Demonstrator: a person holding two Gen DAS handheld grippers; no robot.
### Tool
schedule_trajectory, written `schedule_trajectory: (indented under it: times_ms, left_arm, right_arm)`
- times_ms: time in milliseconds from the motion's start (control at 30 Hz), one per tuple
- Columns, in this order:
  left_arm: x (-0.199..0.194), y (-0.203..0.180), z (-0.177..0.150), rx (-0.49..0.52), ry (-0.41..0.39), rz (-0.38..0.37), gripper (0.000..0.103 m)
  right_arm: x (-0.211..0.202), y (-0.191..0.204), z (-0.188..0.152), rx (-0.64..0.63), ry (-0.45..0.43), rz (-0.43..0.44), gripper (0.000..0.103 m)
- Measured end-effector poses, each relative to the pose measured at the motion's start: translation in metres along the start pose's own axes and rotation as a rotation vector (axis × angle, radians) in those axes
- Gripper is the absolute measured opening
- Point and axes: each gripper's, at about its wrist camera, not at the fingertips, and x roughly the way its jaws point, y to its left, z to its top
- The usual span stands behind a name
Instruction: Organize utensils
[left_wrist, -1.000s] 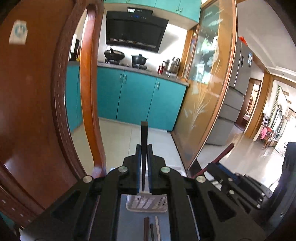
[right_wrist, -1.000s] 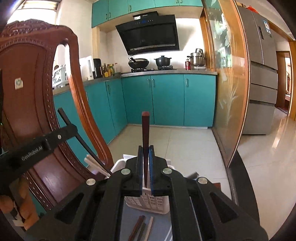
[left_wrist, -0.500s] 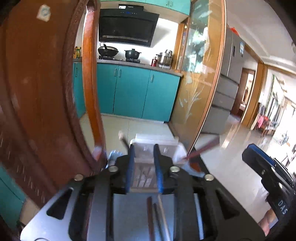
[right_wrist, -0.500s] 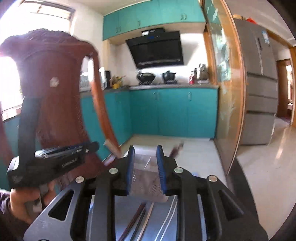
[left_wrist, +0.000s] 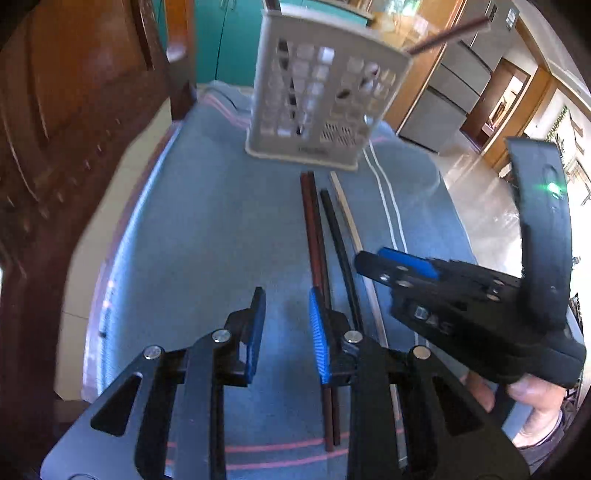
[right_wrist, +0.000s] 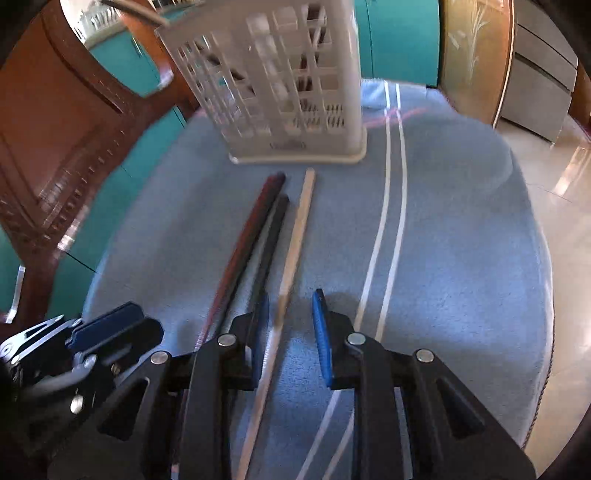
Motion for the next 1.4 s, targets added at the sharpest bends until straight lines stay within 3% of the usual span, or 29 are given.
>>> schedule_trajectory:
  times_ms: [167, 500, 767, 833, 933, 1067, 1300, 1400]
  left_arm:
    - [0.004, 0.001, -0.006, 0.004, 0.012, -0.017, 0.029]
    - [0.011, -0.021, 0.000, 0.078, 0.000, 0.017, 0.030]
    - [0.027, -0.026, -0.004, 0.110, 0.038, 0.046, 0.030]
    - [0.030, -0.024, -0.004, 0.105, 0.044, 0.033, 0.017]
    - [0.031, -0.024, -0.003, 0.101, 0.052, 0.012, 0.007]
    - [0.029, -0.027, -0.005, 0.113, 0.049, 0.009, 0.001]
    - [0.000, -0.039, -0.008, 0.141, 0.006, -0.078, 0.001]
    - [-0.003, -0.036, -0.005, 0.132, -0.016, -0.071, 0.001]
  right_arm:
    - [-0.003, -0.004, -0.008, 0.008, 0.011, -0.047, 0.011]
    - [-0.030, -0.040, -0.035, 0.104, 0.010, -0.044, 0.011]
    - [-0.029, -0.027, -0.033, 0.083, 0.005, -0.075, 0.010]
    - [-0.030, -0.026, -0.037, 0.084, 0.003, -0.067, 0.008]
    - [-0.033, -0.026, -0.041, 0.089, 0.009, -0.048, 0.007]
    - [-0.039, -0.029, -0.046, 0.101, 0.018, -0.030, 0.006]
    - [-0.046, -0.038, -0.053, 0.125, 0.036, -0.016, 0.006]
    - [-0.046, -0.040, -0.053, 0.143, 0.037, -0.007, 0.007]
